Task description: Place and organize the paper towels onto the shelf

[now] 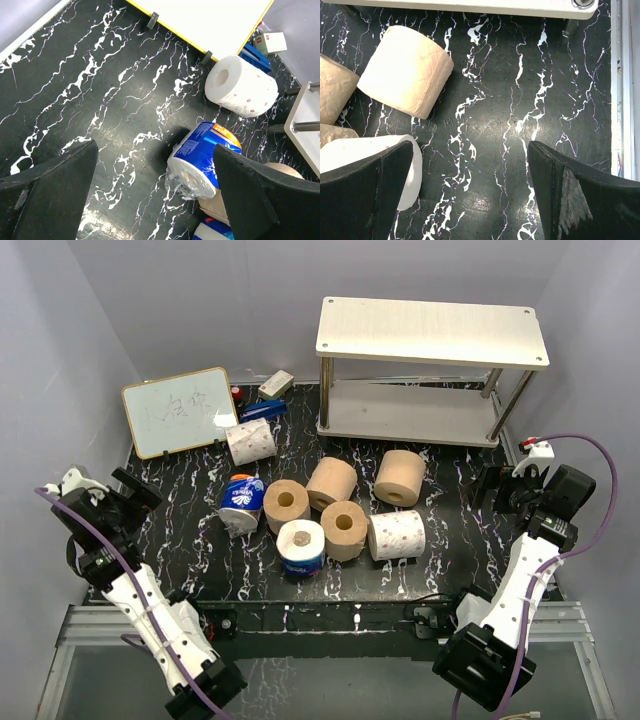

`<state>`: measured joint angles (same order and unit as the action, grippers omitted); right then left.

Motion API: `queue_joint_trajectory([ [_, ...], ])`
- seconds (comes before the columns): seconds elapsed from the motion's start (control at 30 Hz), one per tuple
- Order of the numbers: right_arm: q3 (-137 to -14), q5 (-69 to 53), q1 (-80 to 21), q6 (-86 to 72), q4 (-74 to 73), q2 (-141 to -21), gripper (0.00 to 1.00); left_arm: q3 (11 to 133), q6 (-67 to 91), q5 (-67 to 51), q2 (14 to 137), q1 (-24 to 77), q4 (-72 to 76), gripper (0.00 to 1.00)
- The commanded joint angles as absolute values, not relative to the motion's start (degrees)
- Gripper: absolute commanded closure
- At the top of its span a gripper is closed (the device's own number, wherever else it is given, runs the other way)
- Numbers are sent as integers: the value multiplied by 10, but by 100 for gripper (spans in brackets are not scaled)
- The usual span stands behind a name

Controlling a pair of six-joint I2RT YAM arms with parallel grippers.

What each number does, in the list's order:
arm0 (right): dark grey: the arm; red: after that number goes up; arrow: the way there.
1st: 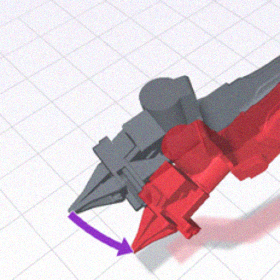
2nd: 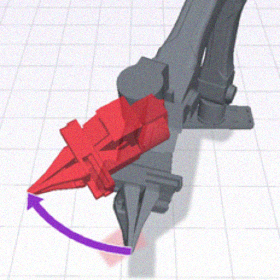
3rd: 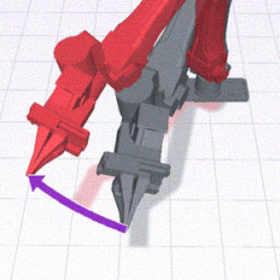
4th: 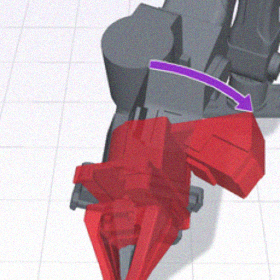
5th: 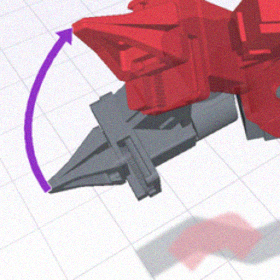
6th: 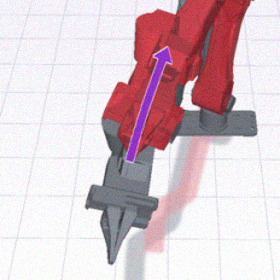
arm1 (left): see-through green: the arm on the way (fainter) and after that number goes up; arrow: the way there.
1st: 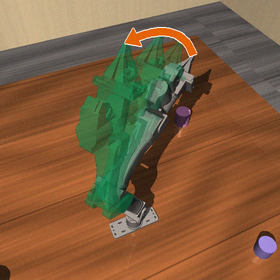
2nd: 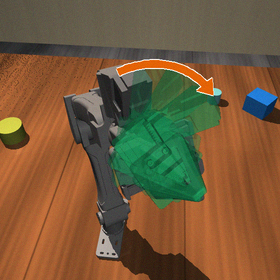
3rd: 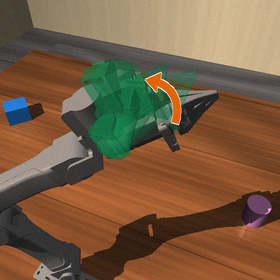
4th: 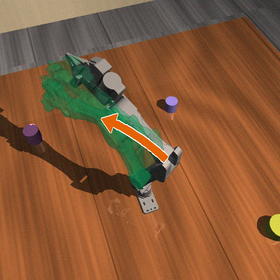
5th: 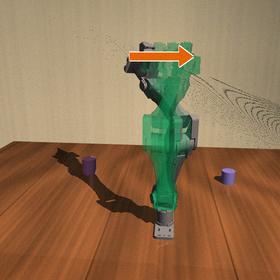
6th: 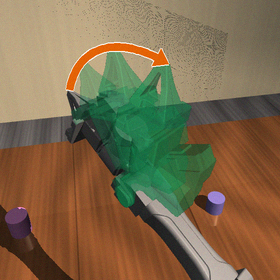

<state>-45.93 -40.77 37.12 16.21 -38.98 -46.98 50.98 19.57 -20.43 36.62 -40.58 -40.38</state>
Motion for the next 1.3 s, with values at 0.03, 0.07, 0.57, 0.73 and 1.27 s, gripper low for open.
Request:
queue_joint_trajectory([
  [0.03, -461, -418, 369, 168, -371, -467, 2, 512, 200, -213, 318, -408, -397, 2],
  [0.07, -461, -418, 369, 168, -371, -467, 2, 506, 192, -247, 317, -408, -390, 2],
  [0.57, -484, -446, 368, 222, -406, -487, 2, 483, 188, -309, 381, -409, -370, 2],
  [0.73, -610, -312, 329, 299, -494, -613, 2, 482, 192, -298, 384, -408, -372, 2],
  [1.27, -807, -113, -88, 95, -573, -664, 2, 481, 191, -308, 361, -409, -370, 2],
])
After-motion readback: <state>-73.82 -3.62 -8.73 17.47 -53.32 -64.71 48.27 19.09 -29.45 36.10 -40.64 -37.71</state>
